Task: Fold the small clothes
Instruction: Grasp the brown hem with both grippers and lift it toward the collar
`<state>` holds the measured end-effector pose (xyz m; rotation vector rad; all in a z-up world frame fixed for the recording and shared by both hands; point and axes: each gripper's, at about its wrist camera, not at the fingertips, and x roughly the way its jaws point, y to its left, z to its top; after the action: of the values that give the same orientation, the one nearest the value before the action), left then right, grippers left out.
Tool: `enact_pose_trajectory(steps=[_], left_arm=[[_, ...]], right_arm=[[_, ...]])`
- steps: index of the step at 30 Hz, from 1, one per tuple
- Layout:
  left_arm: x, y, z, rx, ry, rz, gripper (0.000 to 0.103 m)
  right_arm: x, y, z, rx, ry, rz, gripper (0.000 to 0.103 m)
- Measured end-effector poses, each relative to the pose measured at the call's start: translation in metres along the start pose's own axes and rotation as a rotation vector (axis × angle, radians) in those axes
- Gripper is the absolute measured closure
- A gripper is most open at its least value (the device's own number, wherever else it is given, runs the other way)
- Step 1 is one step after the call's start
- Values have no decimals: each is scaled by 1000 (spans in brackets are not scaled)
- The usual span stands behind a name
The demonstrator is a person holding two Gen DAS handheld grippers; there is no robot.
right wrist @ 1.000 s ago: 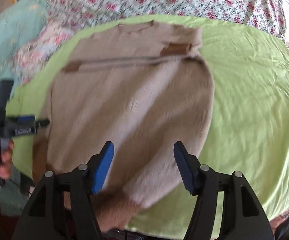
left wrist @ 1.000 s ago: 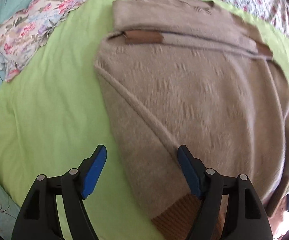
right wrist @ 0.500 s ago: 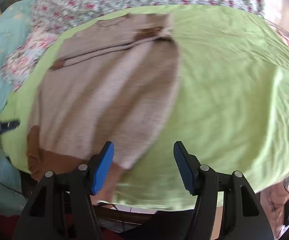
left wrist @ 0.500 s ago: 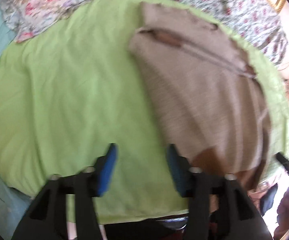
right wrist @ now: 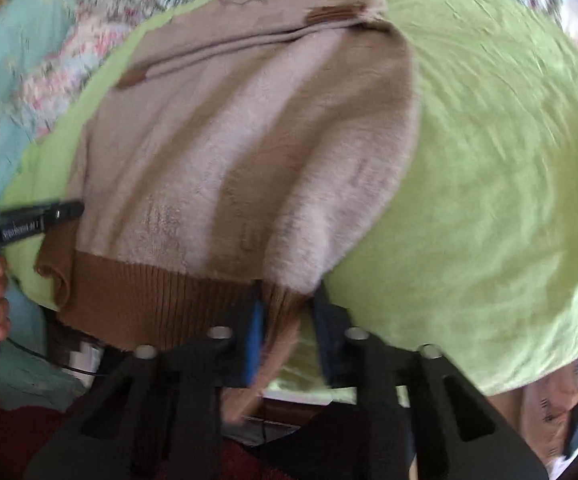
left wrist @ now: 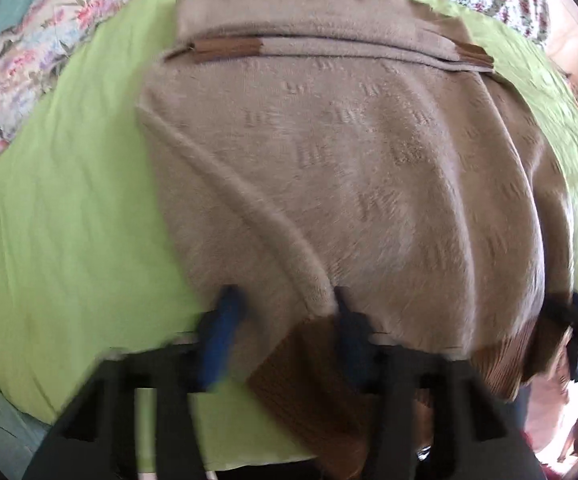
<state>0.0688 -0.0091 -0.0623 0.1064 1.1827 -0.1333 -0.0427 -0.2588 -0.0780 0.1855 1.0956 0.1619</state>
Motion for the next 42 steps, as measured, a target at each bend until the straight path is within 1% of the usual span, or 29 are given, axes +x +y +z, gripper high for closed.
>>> enact_pose_trajectory(steps=[1,2,4,5,6,7,8,9,11,12,13,14,15,16,17,18,19,20,21,24,27,28,31,34,36,37,38,39,42], left_arm=[[-7,9,-5,-10,-12,-38,92],[-13,21,-14,-23,-25,-67,93],[-26,47,-28,-51,-57,-89,95],[-30,59,-35,-69,-64,-101,95],[-31,71,-42,-88,-63,-132,95],[-30,84,-49,-109,-59,-176,95],[-26,97,-54,-131,-53,-202,94],[-23,106,-58,-159,-46,-230,93],[-16,122,-64,-221,-33,-313,86],[-9,124,-61,-237,-30,-338,76],[-6,127,-62,-257,-29,-373,62],[-3,128,-63,-270,-30,-402,57],[-2,128,-64,-283,-35,-435,46],[-2,125,-64,-286,-48,-446,43],[-1,120,-63,-276,-57,-438,43],[-2,114,-63,-248,-69,-418,49],[-4,106,-61,-212,-88,-391,81],[-5,103,-60,-192,-93,-384,96],[-6,98,-56,-196,-99,-391,94],[-23,125,-58,-251,-172,-394,96],[-30,147,-59,-285,-193,-363,98],[-29,154,-60,-299,-191,-339,98],[-22,164,-63,-332,-172,-365,98],[-14,152,-65,-306,-135,-360,97],[-8,143,-65,-283,-101,-374,95],[-7,139,-66,-274,-89,-372,93],[-5,135,-66,-259,-73,-376,91],[-4,134,-66,-250,-66,-380,86],[-3,129,-69,-220,-52,-385,83]], right_arm=[[-8,-13,-1,25,-8,18,87],[-14,-22,-1,44,-17,47,87],[-27,-41,-5,99,-41,138,87],[-32,-52,-8,118,-44,212,85],[-32,-55,-9,129,-41,246,83],[-32,-61,-11,156,-35,274,75],[-30,-67,-12,190,-30,297,57],[-29,-73,-14,216,-36,313,50],[-29,-82,-16,265,-70,354,47],[-27,-85,-14,281,-75,369,47],[-26,-87,-16,295,-82,386,47],[-25,-87,-15,297,-87,393,47],[-23,-86,-17,294,-92,401,47],[-21,-84,-17,290,-92,406,47],[-20,-84,-17,289,-90,411,47],[-18,-83,-18,294,-92,421,47],[-18,-85,-19,298,-95,427,47],[-18,-84,-20,303,-100,436,47],[-18,-86,-17,300,-100,440,47],[-17,-88,-19,292,-96,451,47],[-10,-87,-22,292,-88,487,46],[-7,-85,-21,287,-82,498,46],[4,-74,-21,253,-59,525,46],[16,-68,-24,247,-44,557,46],[20,-65,-26,239,-38,566,47],[20,-64,-27,235,-43,562,61],[19,-63,-27,227,-36,546,92],[17,-65,-27,227,-31,541,91],[-26,-81,-22,209,-136,559,91]])
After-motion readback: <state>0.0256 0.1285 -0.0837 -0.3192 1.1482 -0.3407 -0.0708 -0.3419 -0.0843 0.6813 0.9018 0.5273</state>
